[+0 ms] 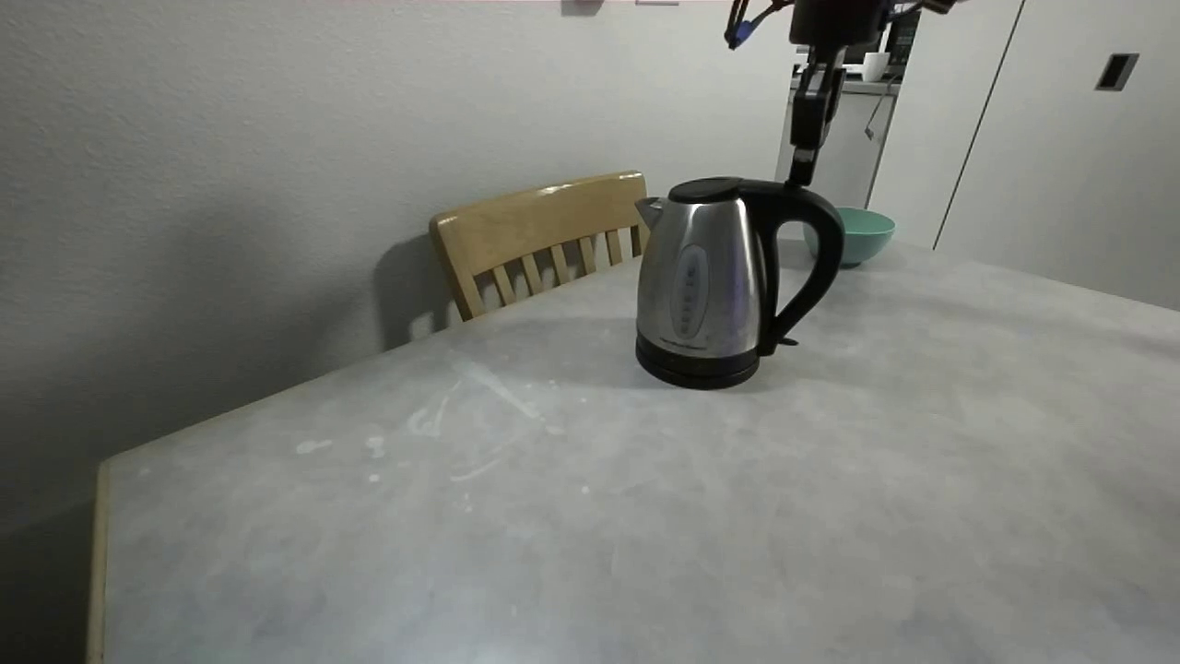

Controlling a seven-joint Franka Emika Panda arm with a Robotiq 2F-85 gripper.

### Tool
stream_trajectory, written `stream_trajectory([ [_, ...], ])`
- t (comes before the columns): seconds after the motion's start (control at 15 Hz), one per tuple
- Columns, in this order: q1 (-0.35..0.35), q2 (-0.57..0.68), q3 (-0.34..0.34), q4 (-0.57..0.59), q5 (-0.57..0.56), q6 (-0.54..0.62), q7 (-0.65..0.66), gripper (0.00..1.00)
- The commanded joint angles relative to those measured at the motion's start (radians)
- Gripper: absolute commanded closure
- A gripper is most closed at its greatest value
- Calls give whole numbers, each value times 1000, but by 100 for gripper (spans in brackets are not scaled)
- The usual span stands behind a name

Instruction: Push the kettle lid button

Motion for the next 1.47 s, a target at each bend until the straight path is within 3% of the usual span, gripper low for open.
stream_trajectory([
  [0.0,-38,11,33,35,17,-28,-37,100],
  [1.0,-21,-16,46,60,-1,-133,40,100],
  [1.4,-28,47,41,88,2,-172,62,100],
])
